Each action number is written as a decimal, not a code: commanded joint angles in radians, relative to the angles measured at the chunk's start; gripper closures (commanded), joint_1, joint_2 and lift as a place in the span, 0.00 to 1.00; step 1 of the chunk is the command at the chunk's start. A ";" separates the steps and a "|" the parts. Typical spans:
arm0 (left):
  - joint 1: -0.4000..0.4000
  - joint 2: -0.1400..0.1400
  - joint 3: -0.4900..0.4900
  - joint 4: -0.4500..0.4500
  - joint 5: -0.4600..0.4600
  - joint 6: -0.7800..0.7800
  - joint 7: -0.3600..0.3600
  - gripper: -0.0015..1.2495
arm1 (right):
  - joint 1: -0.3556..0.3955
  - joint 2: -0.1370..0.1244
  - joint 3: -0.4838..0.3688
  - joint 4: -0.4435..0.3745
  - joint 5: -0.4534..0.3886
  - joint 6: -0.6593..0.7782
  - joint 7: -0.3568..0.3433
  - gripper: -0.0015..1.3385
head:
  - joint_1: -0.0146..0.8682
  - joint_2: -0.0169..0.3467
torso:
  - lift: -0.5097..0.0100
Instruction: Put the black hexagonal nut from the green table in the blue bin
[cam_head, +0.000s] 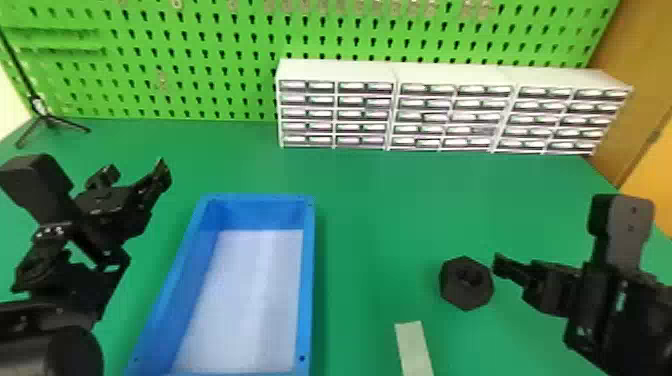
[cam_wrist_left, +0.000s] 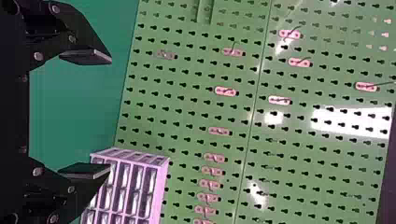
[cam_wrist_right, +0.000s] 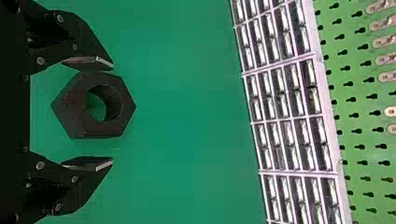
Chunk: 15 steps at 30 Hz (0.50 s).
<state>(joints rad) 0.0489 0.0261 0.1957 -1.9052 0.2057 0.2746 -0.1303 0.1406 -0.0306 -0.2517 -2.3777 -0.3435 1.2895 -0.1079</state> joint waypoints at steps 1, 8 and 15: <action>-0.001 0.000 -0.002 0.000 0.000 0.000 0.000 0.35 | -0.001 0.000 0.005 0.000 0.000 0.004 -0.001 0.40 | 0.80 0.07 | 0.79; -0.001 0.000 -0.001 0.000 0.000 0.000 0.000 0.35 | -0.006 -0.002 0.006 0.000 0.000 0.010 -0.004 0.40 | 0.80 0.07 | 0.79; -0.003 0.000 -0.001 0.000 0.000 0.000 0.000 0.35 | -0.009 -0.002 0.008 0.000 0.000 0.010 -0.004 0.40 | 0.80 0.07 | 0.79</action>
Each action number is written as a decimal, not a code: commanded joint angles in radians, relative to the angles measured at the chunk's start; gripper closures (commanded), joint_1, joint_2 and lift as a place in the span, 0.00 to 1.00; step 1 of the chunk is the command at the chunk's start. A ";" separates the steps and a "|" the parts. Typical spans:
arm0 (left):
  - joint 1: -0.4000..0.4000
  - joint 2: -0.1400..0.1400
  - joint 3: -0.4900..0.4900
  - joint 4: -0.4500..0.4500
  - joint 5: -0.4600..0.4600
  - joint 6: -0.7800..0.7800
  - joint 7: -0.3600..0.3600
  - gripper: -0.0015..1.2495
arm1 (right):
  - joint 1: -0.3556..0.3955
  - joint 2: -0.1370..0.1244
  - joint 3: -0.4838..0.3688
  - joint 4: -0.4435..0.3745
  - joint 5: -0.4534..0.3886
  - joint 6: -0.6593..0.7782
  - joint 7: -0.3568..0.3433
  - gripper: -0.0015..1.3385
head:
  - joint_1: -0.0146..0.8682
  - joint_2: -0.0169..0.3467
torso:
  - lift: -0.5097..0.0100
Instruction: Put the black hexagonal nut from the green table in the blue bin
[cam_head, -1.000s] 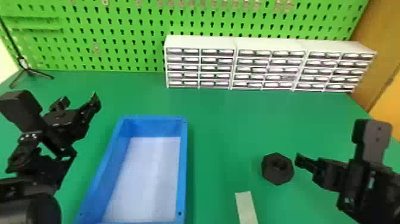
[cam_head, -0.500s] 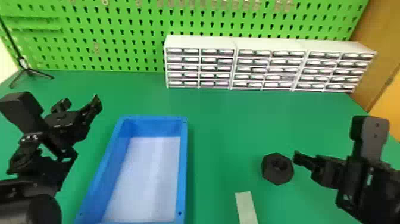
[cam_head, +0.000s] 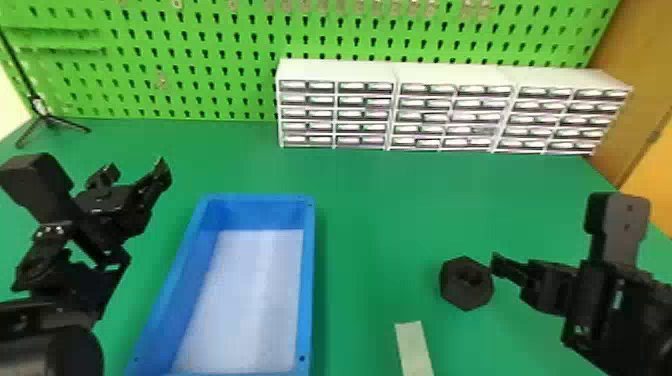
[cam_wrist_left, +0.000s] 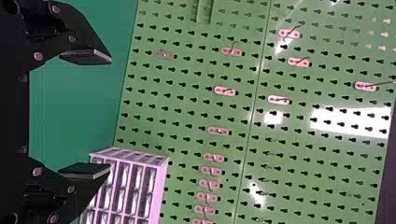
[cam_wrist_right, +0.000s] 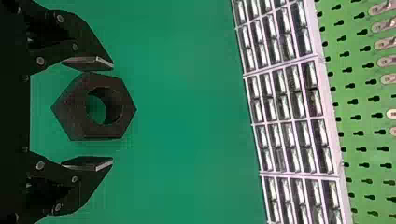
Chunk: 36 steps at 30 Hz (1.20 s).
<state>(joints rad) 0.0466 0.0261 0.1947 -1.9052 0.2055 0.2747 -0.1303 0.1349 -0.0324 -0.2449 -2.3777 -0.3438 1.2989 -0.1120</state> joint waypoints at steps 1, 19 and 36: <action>-0.001 0.000 0.000 0.000 0.000 0.000 0.000 0.35 | -0.003 0.000 0.001 0.000 0.000 -0.001 0.000 0.40 | 0.80 0.07 | 0.79; -0.007 0.000 -0.003 0.000 0.000 0.003 0.000 0.35 | -0.023 0.002 -0.007 0.017 0.003 0.008 0.000 0.40 | 0.80 0.07 | 0.79; -0.011 0.000 -0.009 0.002 0.000 0.018 0.000 0.35 | -0.100 -0.053 0.047 0.133 -0.029 0.008 0.000 0.40 | 0.80 0.07 | 0.79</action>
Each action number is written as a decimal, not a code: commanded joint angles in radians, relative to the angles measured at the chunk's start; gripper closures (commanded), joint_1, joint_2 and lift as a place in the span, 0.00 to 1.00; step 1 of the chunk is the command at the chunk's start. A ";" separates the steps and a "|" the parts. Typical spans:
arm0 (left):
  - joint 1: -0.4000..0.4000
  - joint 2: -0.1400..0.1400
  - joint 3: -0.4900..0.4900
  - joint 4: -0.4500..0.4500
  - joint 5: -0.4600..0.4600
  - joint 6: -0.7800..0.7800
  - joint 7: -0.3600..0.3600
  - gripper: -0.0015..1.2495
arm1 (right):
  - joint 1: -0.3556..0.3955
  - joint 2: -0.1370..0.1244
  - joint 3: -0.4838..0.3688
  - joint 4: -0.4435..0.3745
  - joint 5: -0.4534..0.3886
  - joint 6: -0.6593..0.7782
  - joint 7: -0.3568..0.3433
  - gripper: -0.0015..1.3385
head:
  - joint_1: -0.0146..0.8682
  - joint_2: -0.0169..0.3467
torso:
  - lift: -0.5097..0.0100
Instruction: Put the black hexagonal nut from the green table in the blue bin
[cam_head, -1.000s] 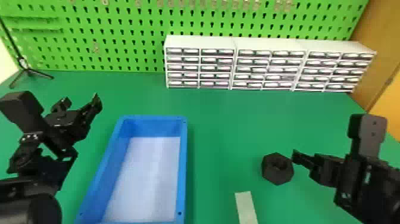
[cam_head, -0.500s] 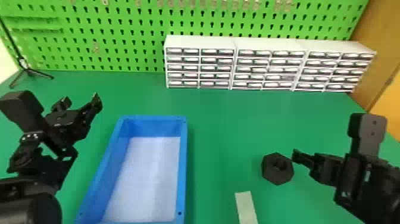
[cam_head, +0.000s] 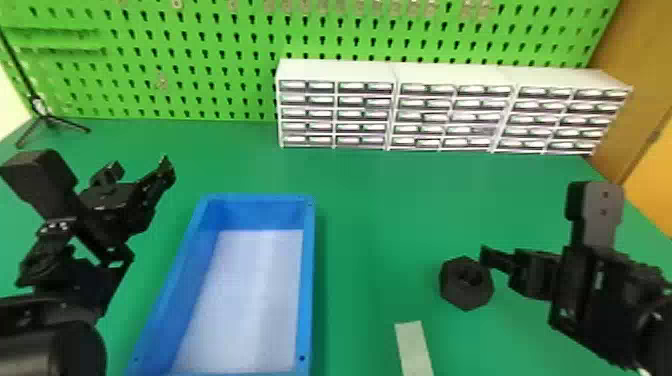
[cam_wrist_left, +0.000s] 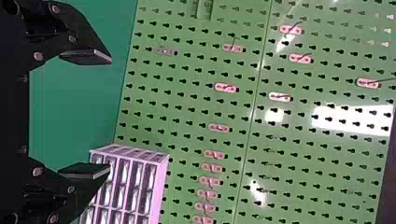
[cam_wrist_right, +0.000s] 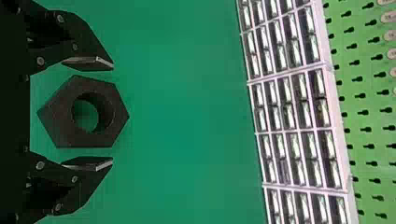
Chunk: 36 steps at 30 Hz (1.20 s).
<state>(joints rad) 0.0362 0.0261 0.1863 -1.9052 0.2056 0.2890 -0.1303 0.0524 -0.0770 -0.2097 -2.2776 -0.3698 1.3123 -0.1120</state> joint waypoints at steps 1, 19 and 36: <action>-0.001 0.000 -0.002 0.001 0.000 0.006 0.000 0.35 | -0.019 -0.010 0.013 0.041 -0.001 -0.010 0.000 0.40 | 0.80 0.07 | 0.79; -0.002 0.000 -0.004 0.001 0.000 0.012 0.000 0.35 | -0.046 -0.038 0.010 0.178 0.045 -0.067 0.000 0.40 | 0.80 0.07 | 0.79; -0.001 0.000 -0.004 0.001 0.006 0.021 0.000 0.35 | -0.101 -0.081 0.036 0.299 0.023 -0.077 0.000 0.40 | 0.80 0.07 | 0.79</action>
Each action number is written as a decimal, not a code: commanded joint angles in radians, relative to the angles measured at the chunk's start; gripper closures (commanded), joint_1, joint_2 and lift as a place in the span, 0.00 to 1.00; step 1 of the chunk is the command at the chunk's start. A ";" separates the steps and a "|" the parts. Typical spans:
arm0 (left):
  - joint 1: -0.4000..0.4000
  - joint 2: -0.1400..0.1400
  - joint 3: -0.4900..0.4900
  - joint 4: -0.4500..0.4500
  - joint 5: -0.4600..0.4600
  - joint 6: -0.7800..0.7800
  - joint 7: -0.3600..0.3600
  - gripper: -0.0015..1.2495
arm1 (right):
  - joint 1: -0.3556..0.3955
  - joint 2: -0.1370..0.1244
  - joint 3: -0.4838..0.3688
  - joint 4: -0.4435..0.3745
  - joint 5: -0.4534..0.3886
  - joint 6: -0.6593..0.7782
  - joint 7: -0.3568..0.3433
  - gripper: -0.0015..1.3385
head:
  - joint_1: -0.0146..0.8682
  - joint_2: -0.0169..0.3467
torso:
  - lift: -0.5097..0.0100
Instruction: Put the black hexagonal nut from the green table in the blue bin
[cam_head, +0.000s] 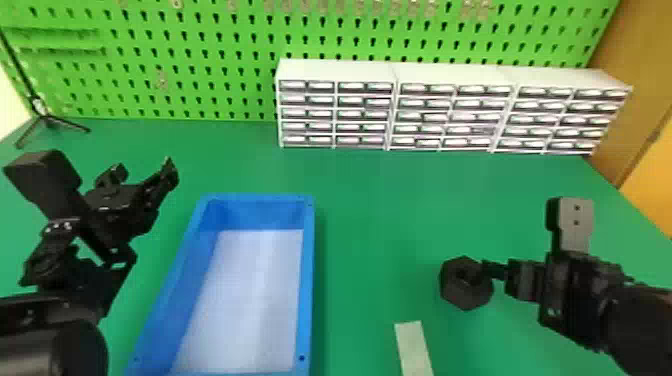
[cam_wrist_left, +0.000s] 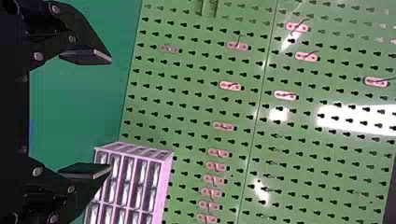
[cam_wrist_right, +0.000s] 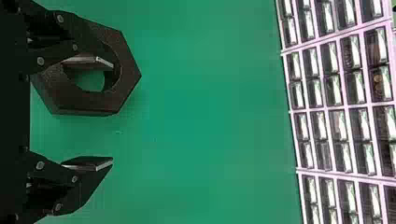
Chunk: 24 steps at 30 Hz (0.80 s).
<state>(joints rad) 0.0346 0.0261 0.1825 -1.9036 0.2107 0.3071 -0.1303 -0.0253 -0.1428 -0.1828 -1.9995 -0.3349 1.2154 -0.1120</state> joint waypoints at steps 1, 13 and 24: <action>-0.001 0.000 0.000 0.000 0.001 0.003 0.000 0.35 | -0.028 -0.018 0.014 0.022 -0.012 0.030 0.000 0.40 | 0.80 0.07 | 0.79; -0.001 0.000 -0.001 0.002 0.001 0.006 0.000 0.35 | -0.093 -0.031 0.048 0.047 -0.004 0.131 0.000 0.40 | 0.80 0.07 | 0.79; -0.001 0.000 -0.005 0.003 0.001 0.009 0.000 0.35 | -0.142 -0.044 0.075 0.103 -0.003 0.197 0.000 0.40 | 0.80 0.07 | 0.79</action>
<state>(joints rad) 0.0337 0.0261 0.1792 -1.9007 0.2117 0.3153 -0.1303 -0.1499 -0.1794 -0.1221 -1.9180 -0.3382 1.3970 -0.1120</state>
